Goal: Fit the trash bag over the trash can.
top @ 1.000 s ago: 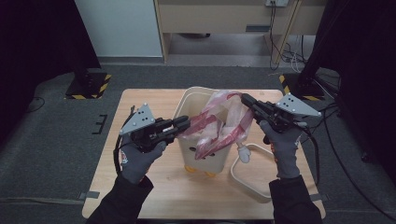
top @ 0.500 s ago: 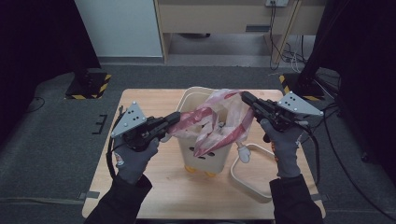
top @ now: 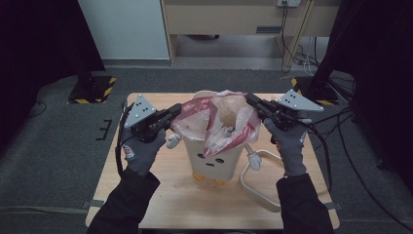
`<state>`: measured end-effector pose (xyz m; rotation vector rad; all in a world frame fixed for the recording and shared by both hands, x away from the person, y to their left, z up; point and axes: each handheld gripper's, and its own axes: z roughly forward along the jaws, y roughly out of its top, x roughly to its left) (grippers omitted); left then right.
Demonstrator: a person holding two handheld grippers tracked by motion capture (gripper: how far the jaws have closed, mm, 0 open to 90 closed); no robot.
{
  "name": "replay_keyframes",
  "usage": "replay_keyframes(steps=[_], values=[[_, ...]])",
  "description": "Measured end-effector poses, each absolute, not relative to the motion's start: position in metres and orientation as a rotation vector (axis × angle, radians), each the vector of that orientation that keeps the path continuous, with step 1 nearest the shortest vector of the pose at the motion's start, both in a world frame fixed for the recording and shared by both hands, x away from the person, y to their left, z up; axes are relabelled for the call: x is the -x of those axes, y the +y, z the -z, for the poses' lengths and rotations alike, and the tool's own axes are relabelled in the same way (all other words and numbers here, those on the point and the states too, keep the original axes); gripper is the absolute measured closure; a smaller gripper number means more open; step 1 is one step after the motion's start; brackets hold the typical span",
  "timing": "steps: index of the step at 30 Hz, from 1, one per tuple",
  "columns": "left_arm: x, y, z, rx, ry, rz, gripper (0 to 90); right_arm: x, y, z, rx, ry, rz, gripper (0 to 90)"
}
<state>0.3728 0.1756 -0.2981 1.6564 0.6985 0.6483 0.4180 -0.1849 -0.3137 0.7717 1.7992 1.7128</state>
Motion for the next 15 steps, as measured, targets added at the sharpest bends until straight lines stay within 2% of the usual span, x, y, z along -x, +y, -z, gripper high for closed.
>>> replay_keyframes(steps=[6, 15], values=[[-0.394, 0.172, 0.305, -1.654, 0.737, -0.61, 90.0, -0.434, -0.188, 0.312, -0.813, 1.823, -1.684, 88.4], [-0.415, 0.163, 0.315, -1.661, 0.809, -0.683, 90.0, -0.454, -0.186, 0.328, -0.862, 1.895, -1.652, 88.0]])
